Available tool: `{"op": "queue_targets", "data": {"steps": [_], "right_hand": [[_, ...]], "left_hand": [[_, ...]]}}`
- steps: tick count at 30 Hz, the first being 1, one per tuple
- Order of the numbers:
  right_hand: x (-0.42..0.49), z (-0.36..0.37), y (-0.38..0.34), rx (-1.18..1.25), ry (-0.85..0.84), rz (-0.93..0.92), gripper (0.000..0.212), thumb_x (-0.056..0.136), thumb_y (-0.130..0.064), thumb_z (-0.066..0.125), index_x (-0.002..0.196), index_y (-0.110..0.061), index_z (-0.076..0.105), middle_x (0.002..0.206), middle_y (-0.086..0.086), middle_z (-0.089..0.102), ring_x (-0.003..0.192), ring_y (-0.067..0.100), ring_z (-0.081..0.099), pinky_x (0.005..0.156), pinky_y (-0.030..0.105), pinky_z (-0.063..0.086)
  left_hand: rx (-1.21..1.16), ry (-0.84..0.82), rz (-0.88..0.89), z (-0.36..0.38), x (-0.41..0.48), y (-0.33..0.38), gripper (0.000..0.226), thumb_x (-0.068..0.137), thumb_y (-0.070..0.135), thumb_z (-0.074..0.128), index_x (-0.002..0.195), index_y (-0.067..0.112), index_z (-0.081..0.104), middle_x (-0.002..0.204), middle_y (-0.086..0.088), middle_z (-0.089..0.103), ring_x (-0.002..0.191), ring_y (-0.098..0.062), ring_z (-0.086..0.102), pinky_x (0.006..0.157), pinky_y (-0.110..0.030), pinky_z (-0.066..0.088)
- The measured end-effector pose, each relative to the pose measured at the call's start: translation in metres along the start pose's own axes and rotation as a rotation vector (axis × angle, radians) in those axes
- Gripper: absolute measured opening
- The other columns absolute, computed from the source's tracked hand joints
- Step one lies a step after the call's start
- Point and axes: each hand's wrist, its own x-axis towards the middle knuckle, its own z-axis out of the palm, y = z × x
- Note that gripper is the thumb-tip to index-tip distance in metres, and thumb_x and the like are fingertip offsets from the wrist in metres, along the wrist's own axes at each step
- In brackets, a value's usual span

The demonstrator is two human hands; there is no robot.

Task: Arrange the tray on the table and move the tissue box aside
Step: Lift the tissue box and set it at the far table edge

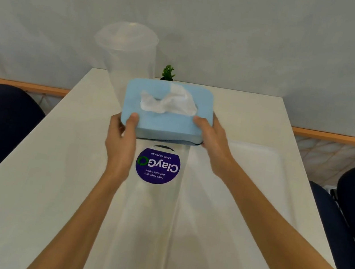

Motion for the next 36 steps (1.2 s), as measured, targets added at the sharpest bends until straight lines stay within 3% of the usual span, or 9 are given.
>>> {"op": "queue_targets", "data": {"steps": [5,8,12,18,22,27,30,33,36], "right_hand": [[0.016,-0.062,-0.006,-0.024,0.122,-0.003,0.068,0.072,-0.051,0.056,0.137,-0.035,0.041,0.128,-0.004,0.058,0.111,0.019,0.056,0.09,0.036,0.047],[0.032,-0.091,-0.002,-0.002,0.174,0.022,0.061,0.075,-0.049,0.056,0.134,-0.036,0.044,0.122,-0.006,0.059,0.11,0.018,0.056,0.089,0.035,0.047],[0.061,-0.118,0.007,0.011,0.236,0.084,0.057,0.08,-0.046,0.056,0.134,-0.032,0.045,0.123,-0.002,0.058,0.11,0.021,0.054,0.094,0.04,0.049],[0.117,-0.143,0.012,-0.034,0.265,0.133,0.054,0.083,-0.048,0.051,0.133,-0.027,0.045,0.118,0.001,0.055,0.1,0.02,0.052,0.069,0.028,0.044],[0.153,-0.153,0.018,-0.083,0.285,0.139,0.056,0.086,-0.051,0.048,0.135,-0.025,0.042,0.118,0.002,0.053,0.103,0.022,0.05,0.076,0.032,0.043],[0.182,-0.161,0.027,-0.087,0.296,0.154,0.056,0.087,-0.052,0.047,0.134,-0.024,0.041,0.115,0.002,0.051,0.099,0.02,0.049,0.059,0.023,0.04],[0.193,-0.163,0.034,-0.087,0.3,0.152,0.056,0.088,-0.054,0.046,0.134,-0.023,0.04,0.114,0.002,0.05,0.099,0.019,0.049,0.058,0.022,0.04],[0.2,-0.164,0.037,-0.084,0.313,0.147,0.057,0.088,-0.056,0.046,0.134,-0.023,0.04,0.112,0.002,0.05,0.098,0.019,0.049,0.059,0.022,0.04],[0.208,-0.166,0.034,-0.084,0.324,0.151,0.058,0.087,-0.057,0.045,0.133,-0.022,0.04,0.113,0.003,0.051,0.1,0.02,0.05,0.07,0.027,0.044]], "left_hand": [[0.007,-0.142,0.025,0.063,-0.01,0.009,0.036,0.091,0.047,0.049,0.116,0.021,0.053,0.098,0.012,0.059,0.098,-0.011,0.058,0.082,-0.027,0.05],[0.058,-0.208,0.021,0.101,-0.003,0.01,0.029,0.093,0.047,0.047,0.112,0.025,0.05,0.094,0.012,0.056,0.087,-0.004,0.054,0.067,-0.019,0.042],[0.124,-0.297,0.004,0.144,0.016,0.006,0.038,0.094,0.048,0.045,0.12,0.02,0.048,0.103,0.003,0.055,0.086,-0.004,0.051,0.062,-0.014,0.039],[0.247,-0.371,-0.019,0.199,0.054,-0.005,0.049,0.093,0.052,0.043,0.123,0.013,0.047,0.111,-0.001,0.053,0.099,-0.019,0.053,0.073,-0.026,0.042],[0.328,-0.382,-0.052,0.229,0.073,-0.013,0.056,0.094,0.055,0.04,0.126,0.01,0.045,0.11,-0.002,0.049,0.097,-0.02,0.049,0.067,-0.025,0.038],[0.367,-0.396,-0.013,0.252,0.094,-0.019,0.061,0.092,0.059,0.037,0.129,0.01,0.042,0.118,-0.006,0.051,0.101,-0.02,0.051,0.074,-0.028,0.044],[0.432,-0.389,0.009,0.263,0.101,-0.021,0.065,0.091,0.063,0.035,0.13,0.011,0.041,0.122,-0.008,0.052,0.104,-0.021,0.054,0.081,-0.032,0.05],[0.497,-0.367,0.021,0.271,0.108,-0.022,0.067,0.091,0.066,0.031,0.129,0.011,0.041,0.121,-0.009,0.052,0.099,-0.02,0.053,0.077,-0.03,0.047],[0.514,-0.381,0.016,0.278,0.114,-0.02,0.067,0.09,0.066,0.03,0.128,0.012,0.041,0.12,-0.009,0.052,0.099,-0.02,0.053,0.078,-0.031,0.048]]}}
